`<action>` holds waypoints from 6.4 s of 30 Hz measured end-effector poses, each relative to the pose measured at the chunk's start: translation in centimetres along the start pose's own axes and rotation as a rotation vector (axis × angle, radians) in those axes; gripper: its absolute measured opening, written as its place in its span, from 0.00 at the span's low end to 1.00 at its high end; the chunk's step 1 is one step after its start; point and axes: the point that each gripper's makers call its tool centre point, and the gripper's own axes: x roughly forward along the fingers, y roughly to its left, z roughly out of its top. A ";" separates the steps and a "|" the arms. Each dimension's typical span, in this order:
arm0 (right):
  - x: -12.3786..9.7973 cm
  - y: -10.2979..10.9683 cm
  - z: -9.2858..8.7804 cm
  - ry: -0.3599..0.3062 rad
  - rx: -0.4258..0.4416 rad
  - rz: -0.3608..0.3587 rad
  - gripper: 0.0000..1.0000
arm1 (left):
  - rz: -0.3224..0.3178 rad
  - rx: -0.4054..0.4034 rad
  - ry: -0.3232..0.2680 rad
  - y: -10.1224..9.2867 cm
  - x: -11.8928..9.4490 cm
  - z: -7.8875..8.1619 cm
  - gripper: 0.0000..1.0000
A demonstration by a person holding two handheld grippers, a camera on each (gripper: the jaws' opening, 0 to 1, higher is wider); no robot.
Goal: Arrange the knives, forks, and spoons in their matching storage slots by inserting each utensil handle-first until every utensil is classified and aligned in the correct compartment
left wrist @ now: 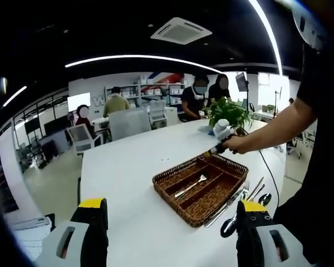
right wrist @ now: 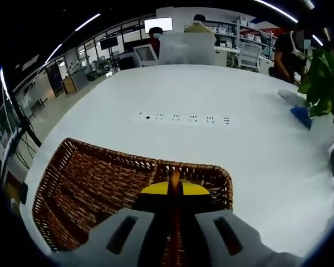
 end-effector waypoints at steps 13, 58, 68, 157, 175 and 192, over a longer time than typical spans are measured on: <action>2.1 0.2 -2.1 0.059 0.012 0.021 0.02 | -0.012 -0.004 0.015 -0.1 0.2 0.0 1.00; -24.1 3.7 -2.0 -0.281 -0.320 0.147 0.55 | -0.071 0.136 -0.075 -3.2 3.0 3.5 0.92; -26.5 3.3 -2.5 -0.294 -0.348 0.310 0.96 | 0.065 0.131 -0.053 -5.7 2.4 4.8 0.95; -31.6 1.3 -4.3 -0.321 -0.312 0.303 1.00 | -0.703 0.428 0.160 -27.2 16.2 -9.1 0.68; -31.6 0.2 -6.1 -0.287 -0.294 0.278 0.99 | -0.922 0.518 0.282 -31.8 17.4 -12.9 0.25; -31.2 0.1 -7.0 -0.269 -0.285 0.271 0.99 | -1.013 0.645 0.291 -32.0 18.0 -15.0 0.11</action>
